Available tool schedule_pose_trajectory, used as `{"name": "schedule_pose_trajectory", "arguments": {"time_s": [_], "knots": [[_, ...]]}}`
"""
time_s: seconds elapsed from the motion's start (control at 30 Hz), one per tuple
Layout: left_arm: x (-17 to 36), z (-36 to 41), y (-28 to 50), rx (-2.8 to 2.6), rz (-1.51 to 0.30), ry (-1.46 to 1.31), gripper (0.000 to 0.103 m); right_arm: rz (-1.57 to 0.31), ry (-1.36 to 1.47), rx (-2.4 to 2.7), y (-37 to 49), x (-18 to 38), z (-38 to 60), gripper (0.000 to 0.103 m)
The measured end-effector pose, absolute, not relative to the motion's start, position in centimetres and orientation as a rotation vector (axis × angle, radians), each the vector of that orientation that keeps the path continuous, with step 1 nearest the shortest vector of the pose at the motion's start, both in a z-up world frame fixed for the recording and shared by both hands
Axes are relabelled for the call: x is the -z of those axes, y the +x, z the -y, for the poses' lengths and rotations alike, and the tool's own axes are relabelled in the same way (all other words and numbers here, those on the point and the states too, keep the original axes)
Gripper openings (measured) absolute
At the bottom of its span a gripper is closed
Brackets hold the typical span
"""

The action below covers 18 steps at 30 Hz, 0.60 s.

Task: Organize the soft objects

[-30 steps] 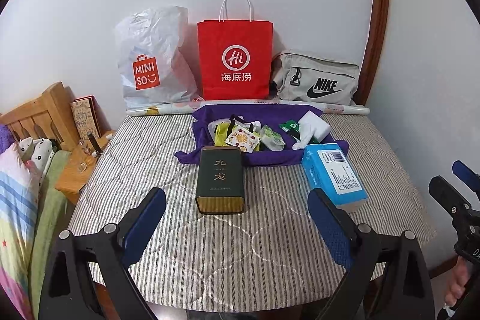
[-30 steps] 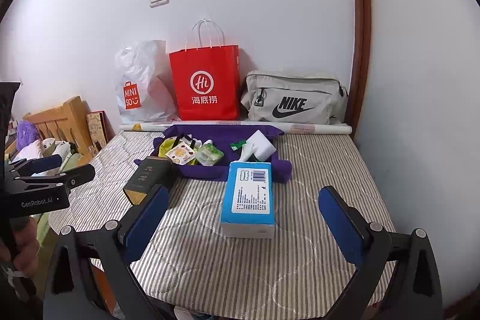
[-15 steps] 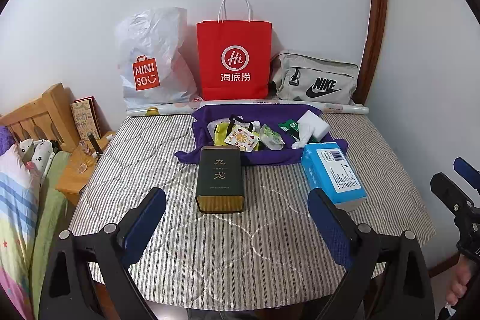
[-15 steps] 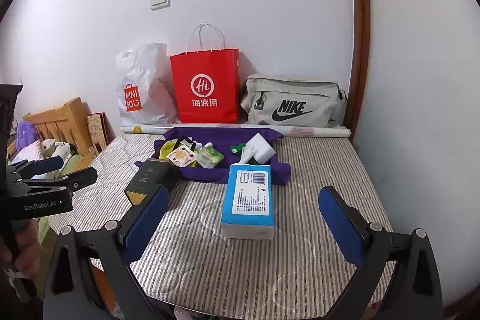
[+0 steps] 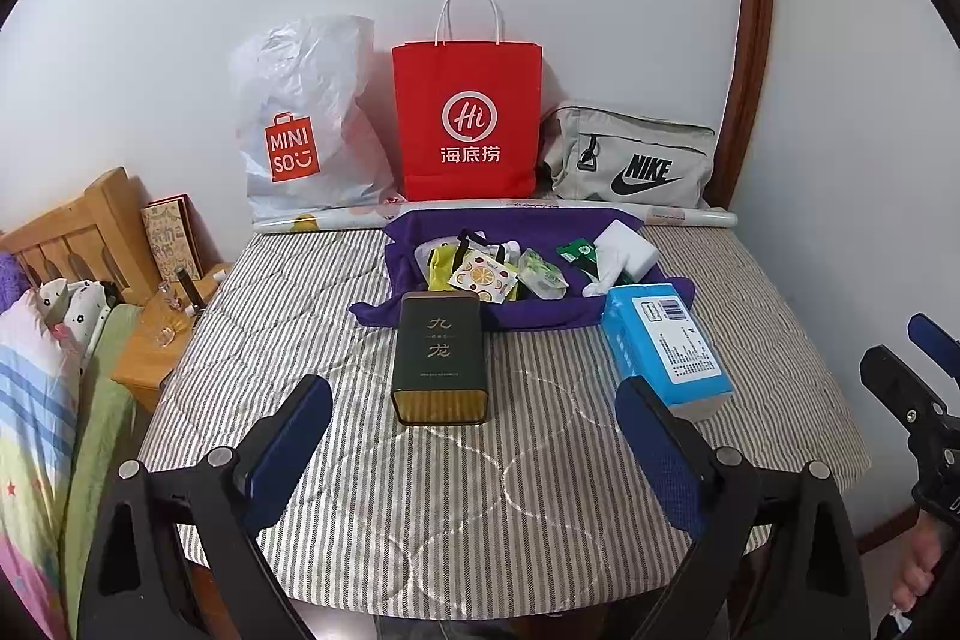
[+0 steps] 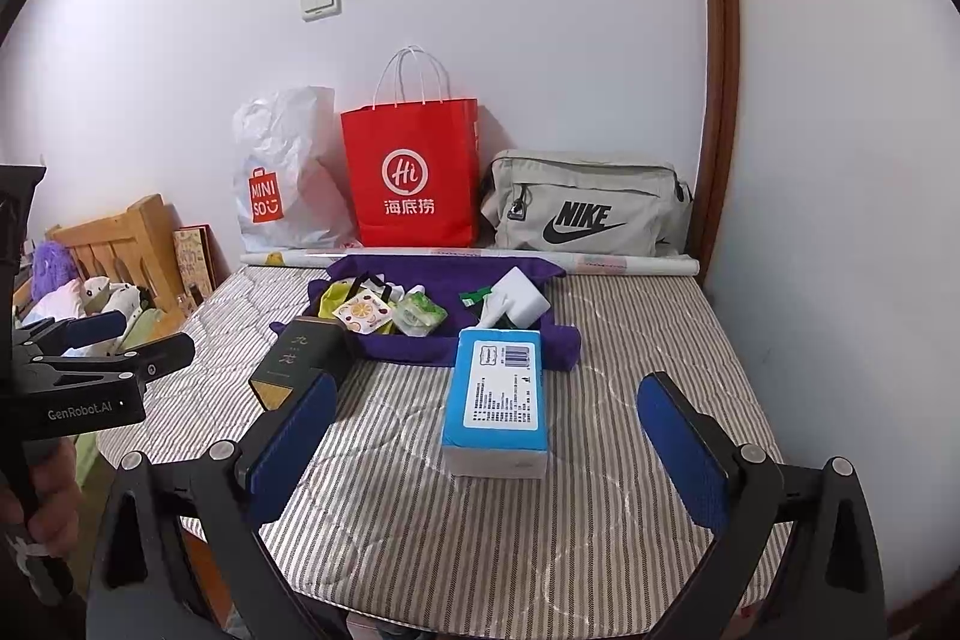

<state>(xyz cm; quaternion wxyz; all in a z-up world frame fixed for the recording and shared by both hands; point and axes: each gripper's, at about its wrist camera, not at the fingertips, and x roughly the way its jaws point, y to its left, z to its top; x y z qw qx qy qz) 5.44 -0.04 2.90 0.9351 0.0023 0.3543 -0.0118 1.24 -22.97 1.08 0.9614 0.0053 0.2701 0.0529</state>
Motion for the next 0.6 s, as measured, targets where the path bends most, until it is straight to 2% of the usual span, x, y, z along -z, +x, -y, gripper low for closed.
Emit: {"name": "schedule_pose_trajectory", "arguments": {"time_s": [0.6], "knots": [[-3.11,-0.18,5.36,0.027,-0.724,0.009,0.096,-0.547,0.012,-0.110,1.23,-1.09,23.00,0.100]]}}
